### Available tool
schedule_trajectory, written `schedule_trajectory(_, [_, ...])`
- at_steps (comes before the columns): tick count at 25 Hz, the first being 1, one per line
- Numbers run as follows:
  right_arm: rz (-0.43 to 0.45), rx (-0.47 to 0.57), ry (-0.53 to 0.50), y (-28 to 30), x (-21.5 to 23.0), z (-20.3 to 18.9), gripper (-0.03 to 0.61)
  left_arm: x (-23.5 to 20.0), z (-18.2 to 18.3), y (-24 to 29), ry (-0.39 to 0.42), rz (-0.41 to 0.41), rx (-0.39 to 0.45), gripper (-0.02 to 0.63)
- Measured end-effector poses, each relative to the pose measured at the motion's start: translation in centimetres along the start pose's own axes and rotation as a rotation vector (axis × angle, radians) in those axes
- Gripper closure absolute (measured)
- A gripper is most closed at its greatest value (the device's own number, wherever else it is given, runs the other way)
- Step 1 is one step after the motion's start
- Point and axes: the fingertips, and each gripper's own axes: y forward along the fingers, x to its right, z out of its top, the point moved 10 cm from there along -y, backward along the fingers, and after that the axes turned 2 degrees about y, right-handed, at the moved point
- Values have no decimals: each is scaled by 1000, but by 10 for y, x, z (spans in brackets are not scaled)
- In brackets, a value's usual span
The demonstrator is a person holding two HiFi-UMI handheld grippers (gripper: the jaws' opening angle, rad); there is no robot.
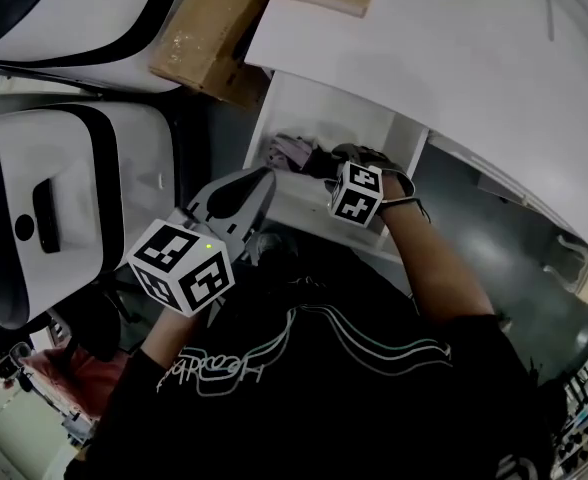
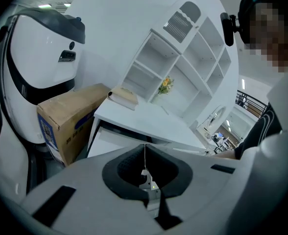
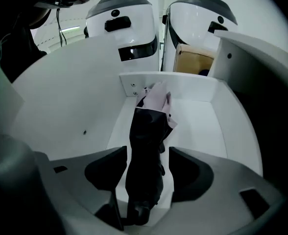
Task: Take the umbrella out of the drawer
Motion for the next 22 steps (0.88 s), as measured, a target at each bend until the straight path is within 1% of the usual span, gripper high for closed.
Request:
schedule_trajectory(4, [18,-23,-12,19,2,1,333,-10,-6,5,-32,32,21,591])
schedule_trajectory(11, [-5,-34,1,40,1,-2,333,-24,-12,5,-69,61,30,591])
schedule_trajectory(14, [8,-35,14,42,3,-2,333,-26,-12,3,-67,64,36,591])
schedule_trajectory(18, [29,-66,8,41,5,1,334,-27,-11,1,-79,63,36,591])
schedule_trajectory(22, [26,-78,16,39,11,4,360,-30,-9,2,-79,43,32,591])
